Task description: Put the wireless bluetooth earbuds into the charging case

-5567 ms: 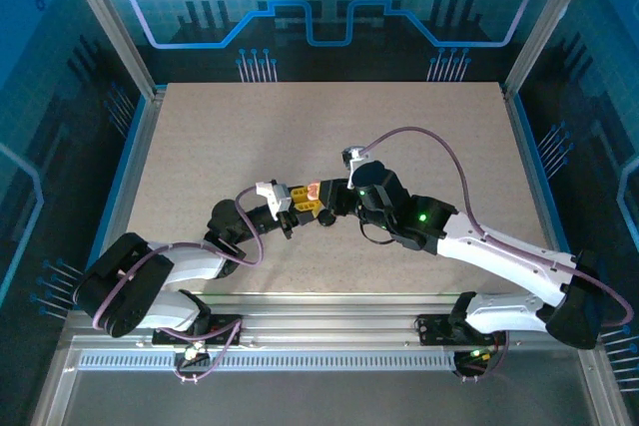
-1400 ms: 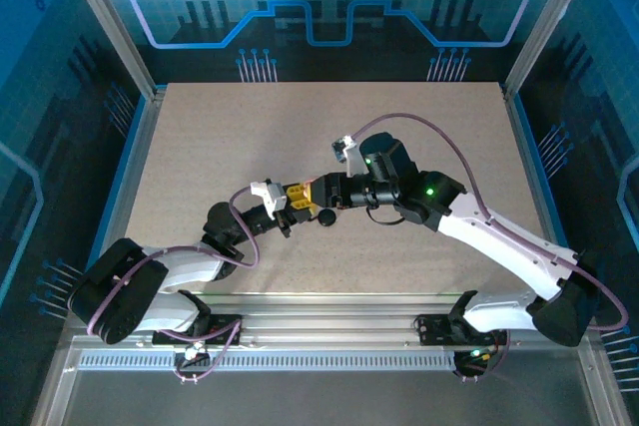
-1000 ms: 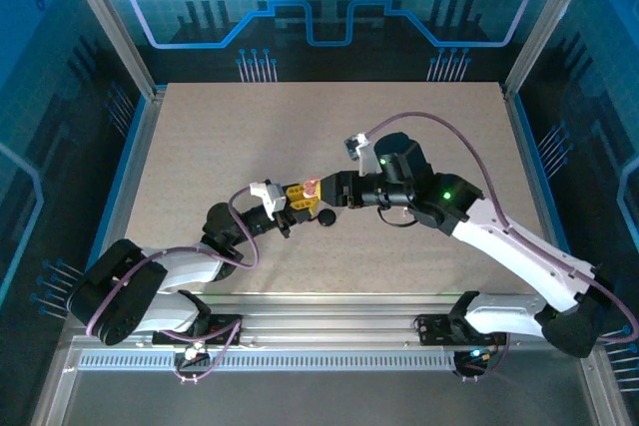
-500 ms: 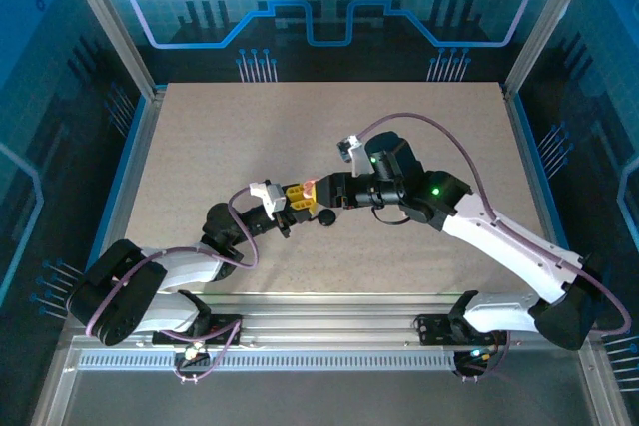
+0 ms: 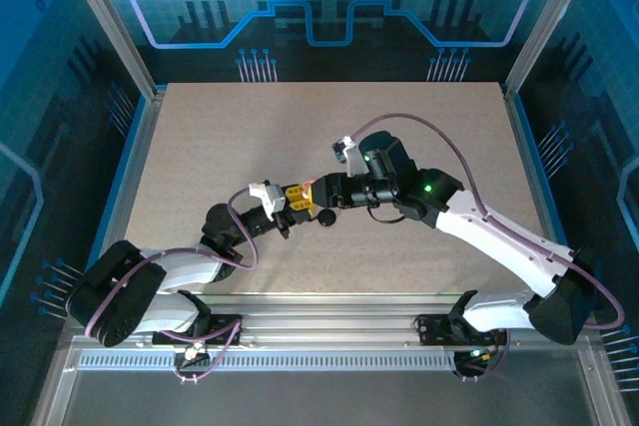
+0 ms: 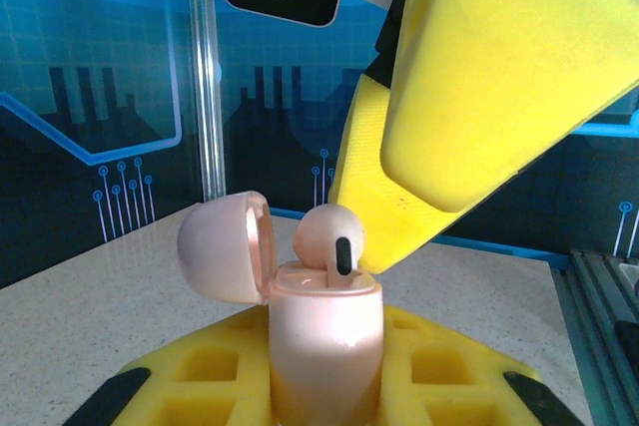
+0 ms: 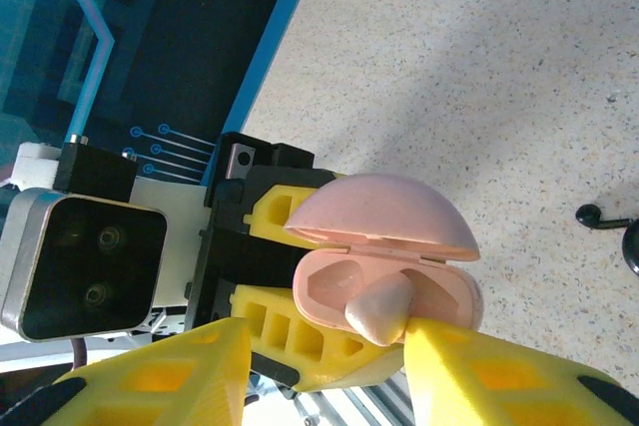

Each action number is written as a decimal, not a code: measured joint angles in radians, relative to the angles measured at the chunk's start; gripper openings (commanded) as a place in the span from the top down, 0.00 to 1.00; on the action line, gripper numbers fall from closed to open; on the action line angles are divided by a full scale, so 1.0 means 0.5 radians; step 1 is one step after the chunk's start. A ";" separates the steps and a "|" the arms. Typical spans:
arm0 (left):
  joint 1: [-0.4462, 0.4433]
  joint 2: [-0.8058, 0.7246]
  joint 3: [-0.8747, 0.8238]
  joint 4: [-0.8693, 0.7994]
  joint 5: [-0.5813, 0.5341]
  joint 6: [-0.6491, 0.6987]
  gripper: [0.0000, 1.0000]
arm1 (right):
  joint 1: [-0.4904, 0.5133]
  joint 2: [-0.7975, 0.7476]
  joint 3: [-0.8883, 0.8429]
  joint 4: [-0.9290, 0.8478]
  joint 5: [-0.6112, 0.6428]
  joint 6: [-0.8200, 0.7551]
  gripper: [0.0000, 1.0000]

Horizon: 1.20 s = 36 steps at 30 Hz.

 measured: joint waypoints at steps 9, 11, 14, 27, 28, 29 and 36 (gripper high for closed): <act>0.002 -0.011 -0.001 0.005 -0.041 0.000 0.83 | -0.007 0.048 0.063 0.000 -0.004 -0.001 0.56; 0.002 -0.011 -0.001 0.004 -0.046 0.000 0.83 | -0.007 0.052 0.064 0.000 -0.004 -0.002 0.56; 0.002 -0.011 -0.001 0.001 -0.049 0.000 0.83 | -0.008 0.065 0.079 -0.010 -0.002 -0.011 0.56; 0.000 -0.024 -0.001 -0.022 -0.016 0.000 0.83 | -0.007 0.134 0.174 -0.052 -0.020 -0.124 0.57; 0.000 -0.031 -0.001 -0.031 -0.015 0.000 0.83 | -0.007 0.134 0.174 -0.053 -0.021 -0.129 0.57; -0.001 -0.043 -0.001 -0.042 -0.014 0.000 0.83 | -0.007 0.134 0.174 -0.054 -0.028 -0.137 0.57; -0.001 -0.105 -0.001 -0.105 0.001 0.001 0.83 | -0.008 0.127 0.185 -0.119 -0.025 -0.208 0.56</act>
